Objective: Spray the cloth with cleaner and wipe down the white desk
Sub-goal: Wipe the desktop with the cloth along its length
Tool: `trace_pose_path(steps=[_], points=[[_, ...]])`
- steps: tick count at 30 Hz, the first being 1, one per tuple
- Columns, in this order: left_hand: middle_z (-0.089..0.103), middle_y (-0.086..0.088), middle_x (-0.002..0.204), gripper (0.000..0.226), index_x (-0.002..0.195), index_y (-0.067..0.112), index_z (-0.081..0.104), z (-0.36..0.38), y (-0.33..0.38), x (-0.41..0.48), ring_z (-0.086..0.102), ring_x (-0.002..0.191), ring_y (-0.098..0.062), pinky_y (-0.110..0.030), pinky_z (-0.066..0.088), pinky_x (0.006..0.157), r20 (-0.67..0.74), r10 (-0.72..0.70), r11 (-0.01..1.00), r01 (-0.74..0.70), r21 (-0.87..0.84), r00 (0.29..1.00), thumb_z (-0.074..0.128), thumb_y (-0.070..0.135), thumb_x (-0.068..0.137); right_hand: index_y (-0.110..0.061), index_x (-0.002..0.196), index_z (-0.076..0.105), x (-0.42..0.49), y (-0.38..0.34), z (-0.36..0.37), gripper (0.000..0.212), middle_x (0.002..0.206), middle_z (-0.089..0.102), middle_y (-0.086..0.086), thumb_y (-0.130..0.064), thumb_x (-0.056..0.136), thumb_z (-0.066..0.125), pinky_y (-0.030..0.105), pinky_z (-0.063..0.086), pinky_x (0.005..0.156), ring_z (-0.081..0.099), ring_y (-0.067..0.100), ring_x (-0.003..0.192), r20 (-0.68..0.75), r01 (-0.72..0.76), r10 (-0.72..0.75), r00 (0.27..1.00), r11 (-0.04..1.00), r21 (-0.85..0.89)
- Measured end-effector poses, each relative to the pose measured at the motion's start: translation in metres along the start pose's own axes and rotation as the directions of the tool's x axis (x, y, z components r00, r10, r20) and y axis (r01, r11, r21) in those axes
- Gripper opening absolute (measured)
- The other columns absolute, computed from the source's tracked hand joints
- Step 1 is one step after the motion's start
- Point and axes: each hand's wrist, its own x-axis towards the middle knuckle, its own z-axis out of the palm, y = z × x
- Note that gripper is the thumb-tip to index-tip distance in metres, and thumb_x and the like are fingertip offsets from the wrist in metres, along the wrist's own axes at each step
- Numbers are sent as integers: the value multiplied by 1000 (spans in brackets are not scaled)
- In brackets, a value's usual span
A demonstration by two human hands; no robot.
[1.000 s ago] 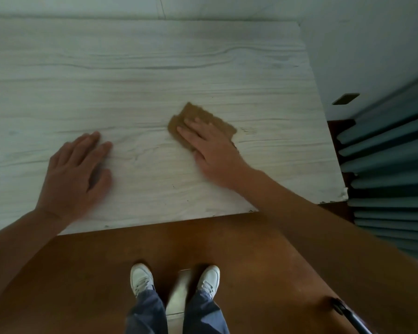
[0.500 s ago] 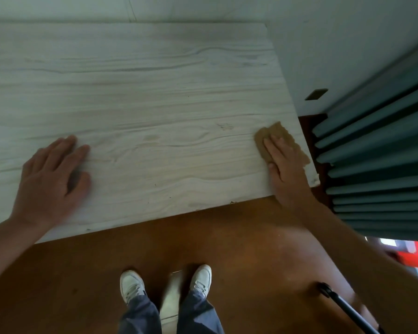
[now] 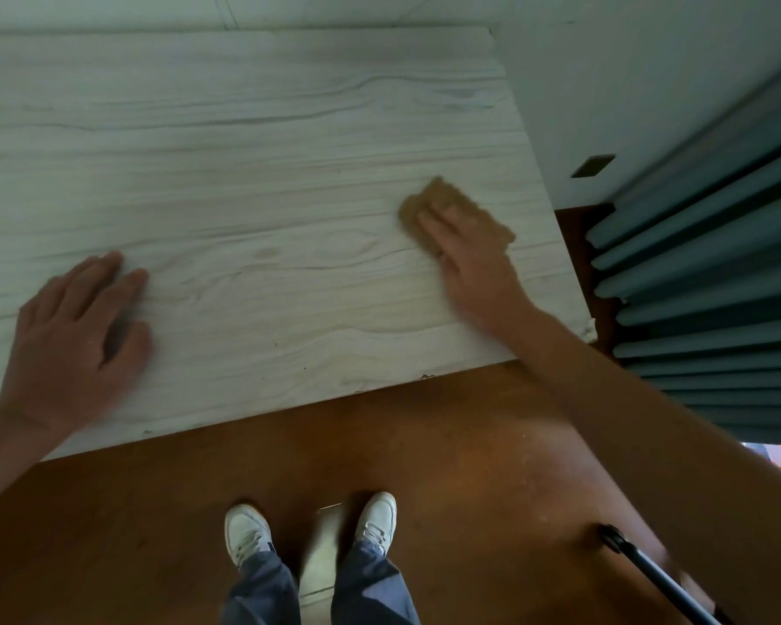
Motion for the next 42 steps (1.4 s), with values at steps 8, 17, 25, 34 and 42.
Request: trace_pose_path(steps=[8,17,25,34,42], points=[[29,1,168,68,156,19,44,-1,-1,0,26,156,-33,-62,22,124,34,-8,1000,7,17,999,38,49,95,-15,151,41,-4,61,-40,50,159,36,11,-6,102,34,40,19,125,33,28,146,-151,-212,207,966,977,-15],[18,9,172,69,158,25,41,10,-17,3,17,160,-20,-57,19,128,61,-60,998,59,22,996,36,49,93,-21,152,41,-72,-76,13,61,159,38,3,-6,95,55,35,19,120,32,22,146,84,141,-139,987,990,-7],[29,6,167,64,153,22,48,1,-3,2,26,156,-28,-57,21,127,21,-14,999,13,41,1000,36,47,95,-23,154,38,-61,36,-27,54,157,36,4,-22,99,37,47,22,123,34,22,144,-61,-228,227,972,974,-4],[27,15,158,65,150,15,50,-13,17,0,21,148,-10,-33,10,122,-19,5,998,-4,61,1000,40,46,93,-22,156,33,-79,-11,-8,52,161,30,2,-17,104,40,46,18,123,23,23,149,-127,-400,399,908,916,19],[41,-15,161,65,147,11,54,-18,20,-3,32,151,-36,-50,19,123,-2,1,1000,-1,11,1000,39,46,94,-25,156,29,-100,-116,28,52,163,24,-2,-21,105,38,42,13,124,16,20,151,-89,-443,450,888,892,91]])
